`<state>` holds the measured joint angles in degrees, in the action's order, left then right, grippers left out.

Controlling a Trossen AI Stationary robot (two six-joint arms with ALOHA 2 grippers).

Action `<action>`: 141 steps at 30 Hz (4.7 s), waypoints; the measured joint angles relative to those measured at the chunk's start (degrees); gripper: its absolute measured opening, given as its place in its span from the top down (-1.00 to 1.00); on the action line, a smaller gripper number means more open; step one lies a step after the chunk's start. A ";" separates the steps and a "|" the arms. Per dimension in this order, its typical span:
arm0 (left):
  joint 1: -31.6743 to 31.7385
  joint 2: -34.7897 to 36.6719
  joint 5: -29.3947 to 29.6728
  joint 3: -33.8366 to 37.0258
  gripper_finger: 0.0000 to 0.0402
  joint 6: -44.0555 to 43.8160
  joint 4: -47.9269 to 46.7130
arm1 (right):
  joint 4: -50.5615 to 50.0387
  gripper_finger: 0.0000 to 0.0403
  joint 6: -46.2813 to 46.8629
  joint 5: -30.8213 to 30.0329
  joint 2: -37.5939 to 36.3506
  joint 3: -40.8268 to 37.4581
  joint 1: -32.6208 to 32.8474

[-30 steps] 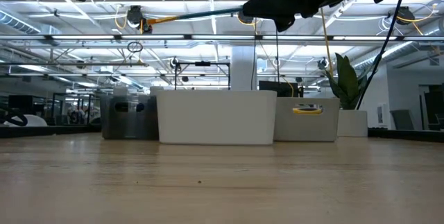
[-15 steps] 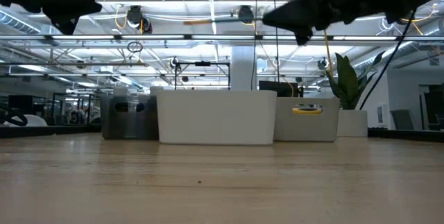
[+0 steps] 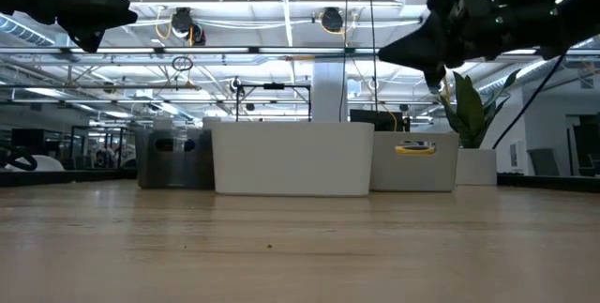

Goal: Pick & Place Paint Supplies
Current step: Put the blue paint brush into the white bin

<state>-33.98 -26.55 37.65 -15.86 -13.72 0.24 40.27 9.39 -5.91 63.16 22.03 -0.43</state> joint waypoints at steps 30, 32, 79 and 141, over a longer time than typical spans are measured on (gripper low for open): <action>-0.01 -0.07 1.40 0.00 0.44 -0.11 -0.50 | 1.60 0.99 -0.43 1.33 0.04 -1.08 -1.85; -0.02 -0.07 1.40 0.00 0.44 -0.11 -0.49 | 1.90 0.99 -0.79 3.93 0.04 -1.08 -1.85; 0.00 -0.07 1.27 0.00 0.44 -0.04 -0.42 | -23.09 0.99 -2.56 10.45 -43.45 -14.96 -0.98; 0.00 -0.09 1.29 0.00 0.44 -0.04 -0.09 | 15.22 0.89 1.44 -6.00 27.87 5.63 3.17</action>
<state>-33.98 -26.63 38.94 -15.86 -13.76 0.15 55.49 10.83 -11.91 91.02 27.66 2.74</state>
